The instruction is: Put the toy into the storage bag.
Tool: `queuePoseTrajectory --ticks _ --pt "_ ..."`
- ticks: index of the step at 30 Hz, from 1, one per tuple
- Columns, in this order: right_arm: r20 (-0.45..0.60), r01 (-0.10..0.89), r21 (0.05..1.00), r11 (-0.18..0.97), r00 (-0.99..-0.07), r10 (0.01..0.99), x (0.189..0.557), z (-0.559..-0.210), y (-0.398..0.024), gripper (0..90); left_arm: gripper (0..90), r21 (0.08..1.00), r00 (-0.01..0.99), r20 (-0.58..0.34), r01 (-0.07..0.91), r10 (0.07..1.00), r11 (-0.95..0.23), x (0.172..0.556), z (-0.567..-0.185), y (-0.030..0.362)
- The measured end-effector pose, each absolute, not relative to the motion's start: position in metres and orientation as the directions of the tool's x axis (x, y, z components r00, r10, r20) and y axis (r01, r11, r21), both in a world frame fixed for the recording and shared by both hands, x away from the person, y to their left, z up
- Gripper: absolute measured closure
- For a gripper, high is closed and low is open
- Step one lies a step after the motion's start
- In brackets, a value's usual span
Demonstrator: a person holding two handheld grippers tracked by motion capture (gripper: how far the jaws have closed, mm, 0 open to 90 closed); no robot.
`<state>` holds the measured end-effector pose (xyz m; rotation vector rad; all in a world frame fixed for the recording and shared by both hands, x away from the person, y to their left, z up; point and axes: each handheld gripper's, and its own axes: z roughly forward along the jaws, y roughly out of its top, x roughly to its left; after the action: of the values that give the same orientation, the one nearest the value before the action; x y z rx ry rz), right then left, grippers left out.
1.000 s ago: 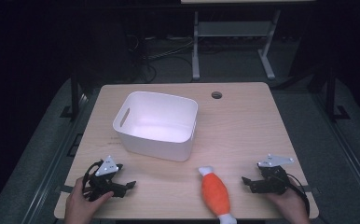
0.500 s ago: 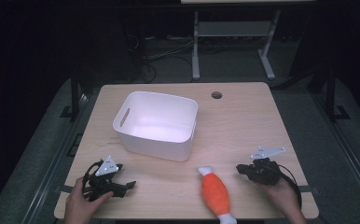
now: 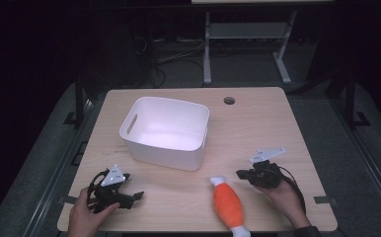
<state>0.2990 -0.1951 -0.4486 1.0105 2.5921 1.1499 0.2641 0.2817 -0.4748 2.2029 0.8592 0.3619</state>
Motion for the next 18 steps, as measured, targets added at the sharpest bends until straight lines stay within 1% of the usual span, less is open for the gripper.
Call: queuePoseTrajectory --ticks 13,18 --pt "0.151 0.496 0.672 0.549 -0.818 0.555 0.316 -0.455 -0.154 89.5 12.7 0.720 0.739 0.001 0.467 0.674 -0.513 0.264 -0.475 0.282" --pt "0.148 0.487 0.668 0.563 -0.828 0.541 0.318 -0.456 -0.146 89.5 12.7 0.720 0.739 0.001 0.467 0.674 -0.513 0.264 -0.475 0.282"
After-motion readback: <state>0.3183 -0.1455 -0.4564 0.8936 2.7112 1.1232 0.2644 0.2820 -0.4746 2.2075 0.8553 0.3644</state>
